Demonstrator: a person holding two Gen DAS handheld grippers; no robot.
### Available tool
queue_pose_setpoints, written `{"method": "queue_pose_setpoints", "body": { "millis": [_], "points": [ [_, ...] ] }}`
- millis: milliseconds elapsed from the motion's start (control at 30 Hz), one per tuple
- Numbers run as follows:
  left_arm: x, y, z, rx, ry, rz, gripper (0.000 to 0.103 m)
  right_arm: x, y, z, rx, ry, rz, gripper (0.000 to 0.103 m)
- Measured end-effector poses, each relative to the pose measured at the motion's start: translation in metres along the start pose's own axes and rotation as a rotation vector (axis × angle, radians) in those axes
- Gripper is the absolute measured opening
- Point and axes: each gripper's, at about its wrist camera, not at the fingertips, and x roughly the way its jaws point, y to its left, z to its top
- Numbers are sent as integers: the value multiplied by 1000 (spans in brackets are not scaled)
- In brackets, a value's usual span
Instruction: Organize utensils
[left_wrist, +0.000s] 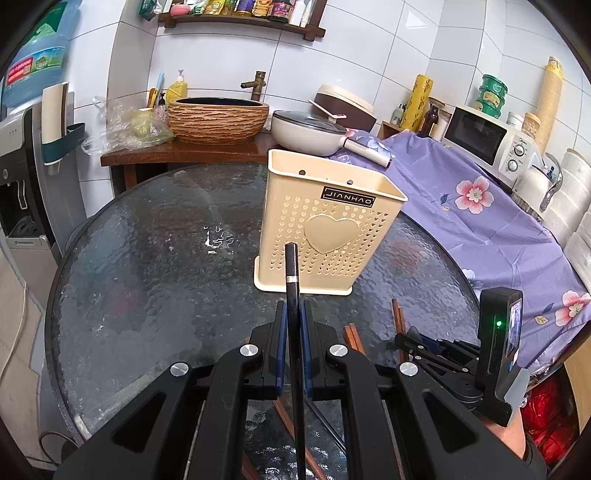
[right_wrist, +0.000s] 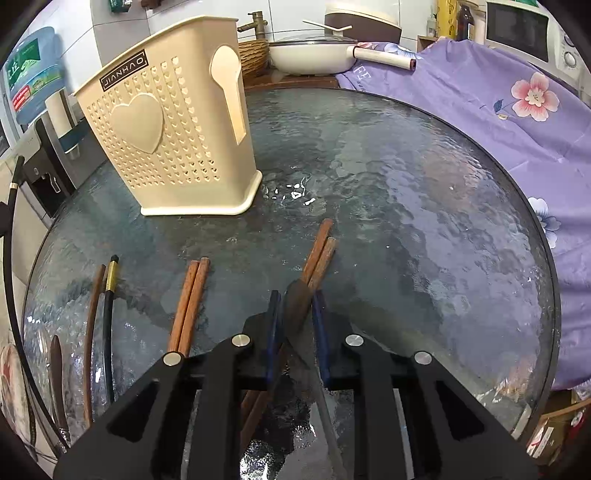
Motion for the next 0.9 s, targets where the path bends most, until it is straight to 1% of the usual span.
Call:
{"method": "queue_pose_setpoints", "body": {
  "millis": [167, 267, 367, 433, 467, 600, 633, 700, 800, 867, 900],
  "points": [
    [1, 1, -1, 2, 0, -1, 7, -2, -6, 0, 19, -4, 27, 18],
    [1, 2, -1, 3, 1, -1, 7, -4, -7, 0, 13, -7, 14, 18],
    [1, 1, -1, 3, 1, -1, 7, -7, -8, -1, 9, -4, 19, 18],
    [1, 1, -1, 2, 1, -2, 7, -9, -8, -2, 7, -16, 14, 17],
    [1, 1, -1, 3, 1, -2, 7, -10, -9, -2, 9, -20, 15, 12],
    [2, 1, -2, 7, -1, 1, 7, -15, -9, -1, -7, -34, 14, 6],
    [2, 1, -3, 5, 0, 1, 7, -17, -10, 0, -4, -40, 19, 6],
    [2, 2, -2, 2, 1, 0, 7, -22, -11, 1, 4, -48, 47, 6],
    [1, 2, -2, 10, -7, 3, 7, -36, -12, 4, 4, -84, 107, 5],
    [-2, 2, 0, 12, -14, 2, 7, -46, -15, 8, 21, -101, 178, 5],
    [-4, 3, 1, 14, -20, 3, 7, -51, -18, 10, 37, -108, 234, 5]
  ]
}}
